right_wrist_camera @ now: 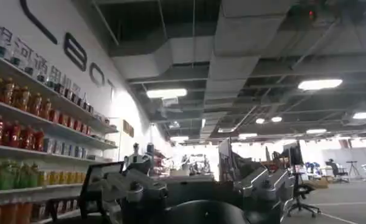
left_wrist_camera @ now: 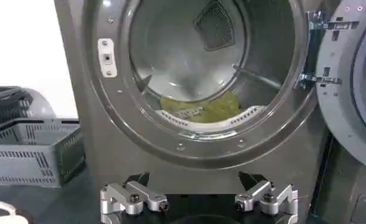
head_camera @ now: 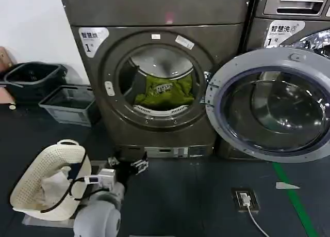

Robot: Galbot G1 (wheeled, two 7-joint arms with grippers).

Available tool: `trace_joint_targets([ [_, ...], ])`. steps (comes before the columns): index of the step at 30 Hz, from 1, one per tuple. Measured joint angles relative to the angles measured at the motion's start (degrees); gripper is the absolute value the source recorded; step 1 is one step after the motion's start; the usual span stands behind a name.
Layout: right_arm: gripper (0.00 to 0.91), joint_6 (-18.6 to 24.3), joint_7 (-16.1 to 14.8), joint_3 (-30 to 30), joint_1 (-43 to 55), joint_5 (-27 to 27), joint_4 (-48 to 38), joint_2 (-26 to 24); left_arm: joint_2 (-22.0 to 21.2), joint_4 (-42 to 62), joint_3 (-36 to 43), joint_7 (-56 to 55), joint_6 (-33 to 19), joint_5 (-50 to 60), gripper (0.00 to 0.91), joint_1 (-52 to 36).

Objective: Grasp the clothes from the dryer.

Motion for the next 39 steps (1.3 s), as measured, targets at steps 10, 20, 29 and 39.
trace_joint_targets([
  [10,0.907,0.05,0.00,0.05,0.07,-0.03,-0.05,0.02,0.02,0.24,-0.10,-0.10,0.00,-0.02,0.907,-0.17],
  [20,0.907,0.14,0.52,0.04,0.08,-0.10,0.04,0.49,0.15,0.45,-0.10,-0.28,0.00,-0.09,0.907,-0.87],
  [29,0.907,1.22,1.78,0.78,-0.03,0.54,0.47,0.76,0.01,0.35,-0.13,-0.49,0.00,-0.02,0.907,-0.61],
  [39,0.907,3.40,2.05,0.36,-0.06,1.28,0.88,1.56,-0.18,-0.21,-0.18,-0.52,0.00,0.04,0.907,-0.18],
])
